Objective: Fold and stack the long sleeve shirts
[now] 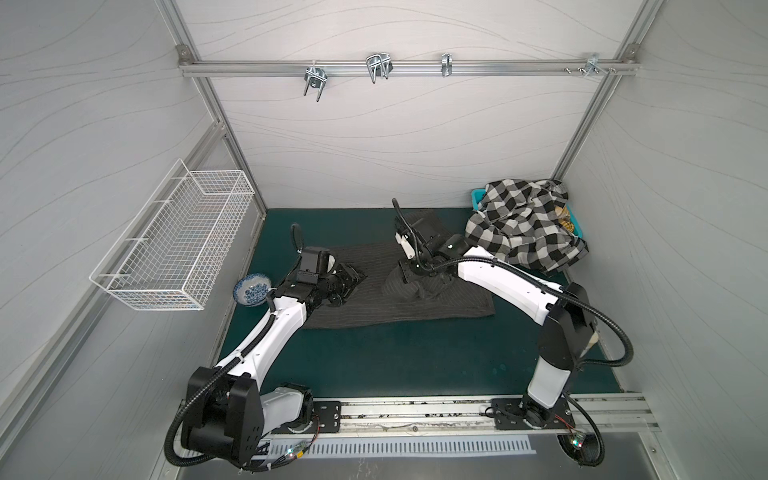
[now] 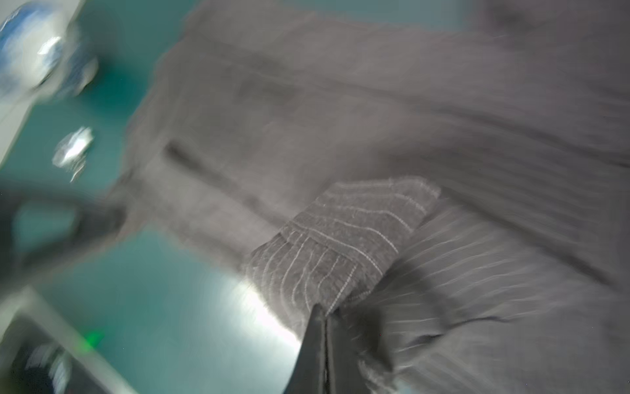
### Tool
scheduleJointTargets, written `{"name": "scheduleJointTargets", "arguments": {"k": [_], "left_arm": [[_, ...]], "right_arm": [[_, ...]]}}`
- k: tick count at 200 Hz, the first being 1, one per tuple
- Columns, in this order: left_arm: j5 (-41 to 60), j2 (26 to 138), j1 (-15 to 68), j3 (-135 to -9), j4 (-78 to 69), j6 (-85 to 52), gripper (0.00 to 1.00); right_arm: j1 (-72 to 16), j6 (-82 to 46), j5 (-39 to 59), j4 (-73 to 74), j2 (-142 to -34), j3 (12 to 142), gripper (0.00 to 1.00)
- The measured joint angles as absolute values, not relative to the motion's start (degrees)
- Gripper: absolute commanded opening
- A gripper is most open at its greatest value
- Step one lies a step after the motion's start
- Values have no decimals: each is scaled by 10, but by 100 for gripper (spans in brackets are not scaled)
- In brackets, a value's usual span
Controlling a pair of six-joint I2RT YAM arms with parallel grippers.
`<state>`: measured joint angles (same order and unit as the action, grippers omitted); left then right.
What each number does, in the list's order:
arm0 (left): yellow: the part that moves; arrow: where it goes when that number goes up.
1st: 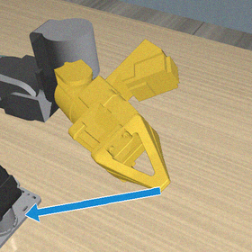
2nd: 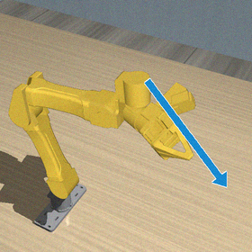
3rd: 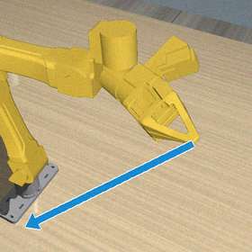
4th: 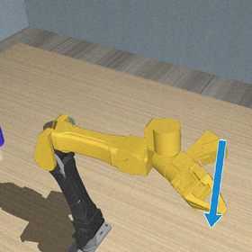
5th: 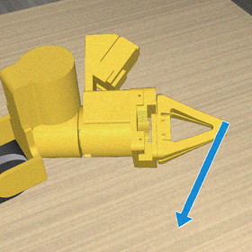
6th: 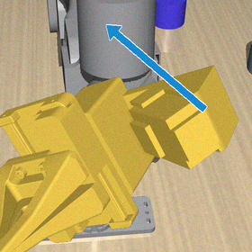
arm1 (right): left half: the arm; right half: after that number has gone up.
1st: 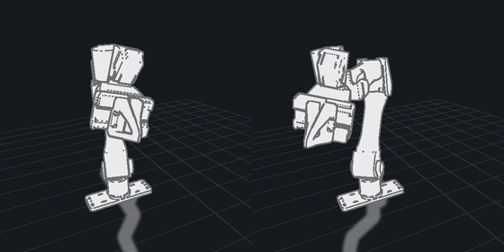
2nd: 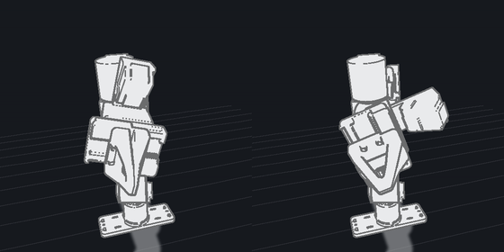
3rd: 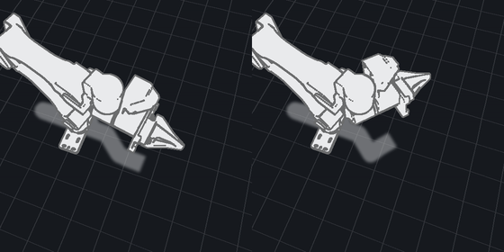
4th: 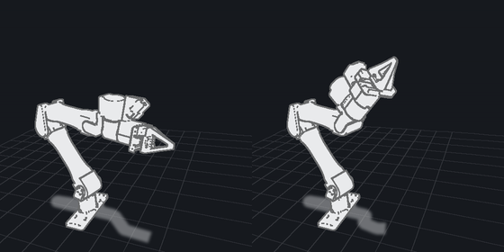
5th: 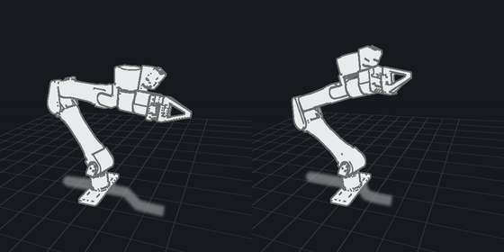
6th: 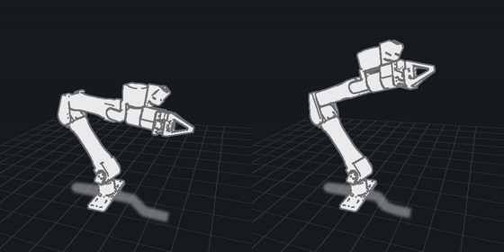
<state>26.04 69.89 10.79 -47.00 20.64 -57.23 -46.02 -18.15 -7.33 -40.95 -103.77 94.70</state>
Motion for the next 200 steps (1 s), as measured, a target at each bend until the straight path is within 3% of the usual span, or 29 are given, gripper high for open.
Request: {"name": "scheduleJointTargets", "arguments": {"k": [30, 56, 66, 92, 118, 139, 163, 200], "left_arm": [[239, 691, 97, -470, 244, -575, 56], [208, 669, 67, -470, 292, -576, 56], [197, 659, 53, -469, 308, -576, 56], [175, 636, 27, -453, 338, -577, 59], [167, 633, 25, -427, 355, -575, 63], [164, 637, 36, -417, 358, -572, 69], [164, 651, 78, -417, 347, -573, 72], [166, 731, 106, -468, 346, -578, 75]], "right_arm": [[-430, -200, -135, -421, -1045, 995, 0], [-468, -211, -168, -409, -1049, 1004, 0], [-494, -215, -174, -399, -1057, 999, 11], [-575, -227, -165, -375, -1112, 981, 59], [-638, -234, -155, -385, -1157, 955, 71], [-645, -252, -144, -409, -1141, 928, 74], [-585, -274, -121, -422, -1065, 882, 73], [-471, -303, -80, -423, -945, 825, 61]]}}
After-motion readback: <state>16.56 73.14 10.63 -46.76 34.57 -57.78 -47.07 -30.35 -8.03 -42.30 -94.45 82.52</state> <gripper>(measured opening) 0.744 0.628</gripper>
